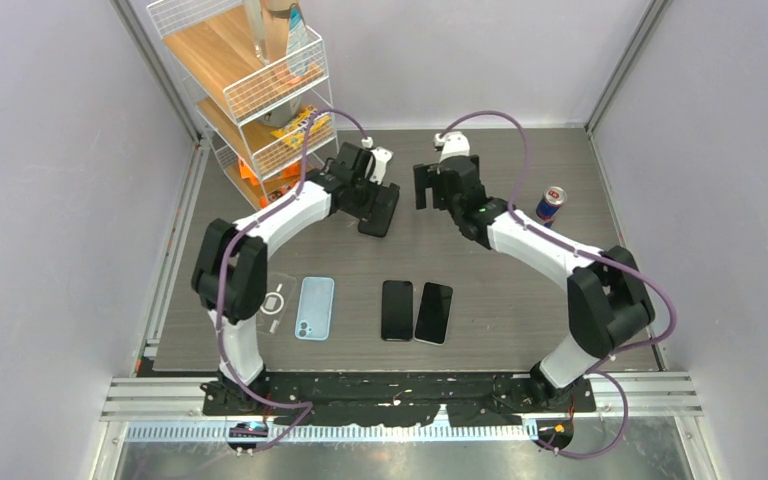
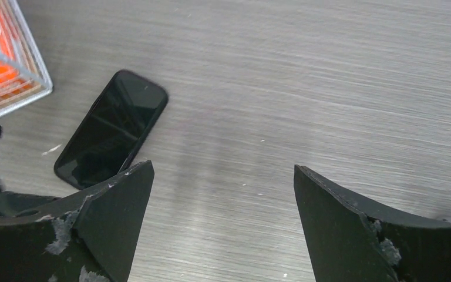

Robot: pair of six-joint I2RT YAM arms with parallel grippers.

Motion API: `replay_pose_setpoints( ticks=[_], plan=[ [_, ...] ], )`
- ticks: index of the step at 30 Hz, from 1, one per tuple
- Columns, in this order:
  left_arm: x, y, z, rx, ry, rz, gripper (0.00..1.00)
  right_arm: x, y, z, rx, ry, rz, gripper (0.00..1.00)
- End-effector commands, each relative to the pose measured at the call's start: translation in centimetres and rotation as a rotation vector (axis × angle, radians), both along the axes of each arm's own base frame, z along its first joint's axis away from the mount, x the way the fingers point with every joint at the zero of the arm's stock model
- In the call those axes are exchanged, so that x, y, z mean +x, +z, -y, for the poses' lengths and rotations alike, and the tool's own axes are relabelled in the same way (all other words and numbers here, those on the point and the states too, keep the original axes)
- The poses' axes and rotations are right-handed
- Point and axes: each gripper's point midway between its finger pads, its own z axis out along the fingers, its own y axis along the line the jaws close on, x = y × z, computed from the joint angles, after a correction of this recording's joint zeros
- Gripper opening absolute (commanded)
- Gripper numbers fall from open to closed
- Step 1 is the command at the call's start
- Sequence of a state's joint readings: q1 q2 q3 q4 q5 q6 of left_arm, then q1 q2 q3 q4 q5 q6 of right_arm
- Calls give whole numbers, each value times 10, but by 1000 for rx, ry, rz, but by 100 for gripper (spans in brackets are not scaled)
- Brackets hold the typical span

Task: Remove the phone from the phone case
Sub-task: Pick up the phone at the center of the board.

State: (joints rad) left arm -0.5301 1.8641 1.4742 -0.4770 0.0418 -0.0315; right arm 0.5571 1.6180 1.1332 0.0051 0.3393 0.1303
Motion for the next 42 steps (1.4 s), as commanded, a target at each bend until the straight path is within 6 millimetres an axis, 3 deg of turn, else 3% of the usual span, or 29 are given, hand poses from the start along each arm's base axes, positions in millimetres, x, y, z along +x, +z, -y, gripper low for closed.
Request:
replay_pose_setpoints(
  ticks=[1,8,20,25,32,37,42],
  plan=[
    [14,-3,9,-11,61,-38,99,8,52,21,113,-60,133,96],
    [21,-33,14,36,98,-143,99,4,66,57,224,-109,155,95],
    [12,-66,14,86,120,-286,99,-3,72,70,318,-107,167,96],
    [16,-64,16,92,127,-314,99,-4,72,71,339,-104,161,96],
    [20,-70,19,119,118,-360,91,-5,73,74,368,-107,157,95],
    [19,-69,18,122,121,-372,94,-4,71,75,391,-111,144,95],
    [0,-73,16,94,125,-449,93,-3,67,72,414,-107,122,95]
  ],
)
